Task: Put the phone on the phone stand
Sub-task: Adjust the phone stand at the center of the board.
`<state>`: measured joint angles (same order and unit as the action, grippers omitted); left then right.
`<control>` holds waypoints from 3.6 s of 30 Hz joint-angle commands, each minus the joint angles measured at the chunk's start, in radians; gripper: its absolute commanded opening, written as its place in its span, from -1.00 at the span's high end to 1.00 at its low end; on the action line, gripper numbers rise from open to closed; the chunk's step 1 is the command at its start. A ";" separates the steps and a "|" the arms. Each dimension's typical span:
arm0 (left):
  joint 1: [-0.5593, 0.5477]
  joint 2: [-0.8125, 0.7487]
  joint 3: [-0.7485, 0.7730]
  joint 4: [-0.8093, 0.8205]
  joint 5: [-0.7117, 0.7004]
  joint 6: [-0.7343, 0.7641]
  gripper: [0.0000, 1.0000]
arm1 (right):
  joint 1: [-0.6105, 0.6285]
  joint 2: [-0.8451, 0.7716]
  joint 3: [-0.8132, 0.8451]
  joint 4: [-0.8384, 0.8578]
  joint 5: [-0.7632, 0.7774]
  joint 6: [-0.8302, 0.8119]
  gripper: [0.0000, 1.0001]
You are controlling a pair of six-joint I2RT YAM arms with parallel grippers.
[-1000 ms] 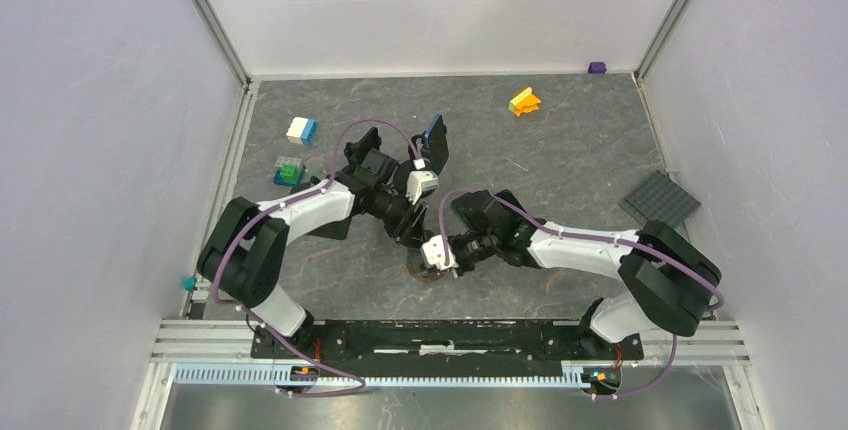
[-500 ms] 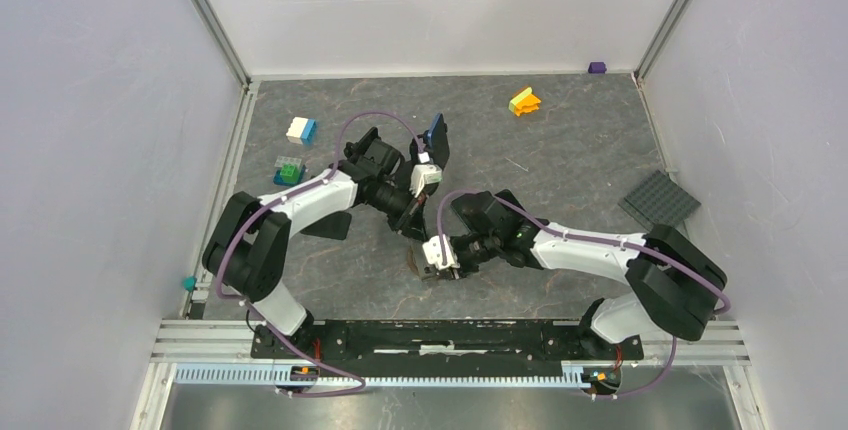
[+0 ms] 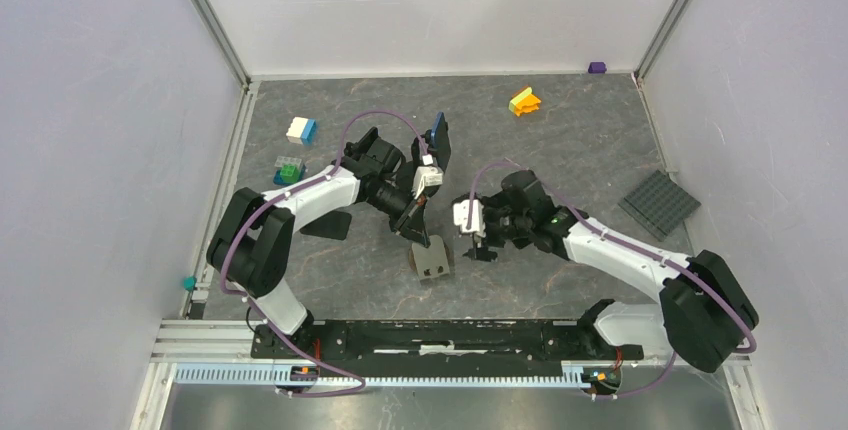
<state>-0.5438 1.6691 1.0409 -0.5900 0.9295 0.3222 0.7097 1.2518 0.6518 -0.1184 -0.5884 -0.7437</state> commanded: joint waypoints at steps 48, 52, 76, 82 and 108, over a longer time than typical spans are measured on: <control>-0.104 -0.187 -0.125 0.013 0.016 0.325 0.96 | -0.099 0.509 0.137 0.311 -0.467 0.642 0.06; -0.108 -0.188 -0.125 0.013 0.012 0.333 0.96 | -0.099 0.518 0.134 0.314 -0.484 0.651 0.40; -0.128 -0.392 -0.159 0.157 -0.064 0.234 0.96 | -0.119 0.618 0.144 0.141 -0.227 0.512 1.00; -0.128 -0.433 -0.179 0.228 -0.109 0.188 0.96 | -0.118 0.643 0.128 0.131 -0.190 0.485 1.00; -0.032 -0.464 -0.281 0.283 -0.097 0.096 -0.83 | -0.180 0.621 0.109 0.120 -0.224 0.447 1.00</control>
<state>-0.5995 1.2530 0.7902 -0.3061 0.7132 0.4206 0.5697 1.8065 0.8070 0.0898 -1.0767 -0.1997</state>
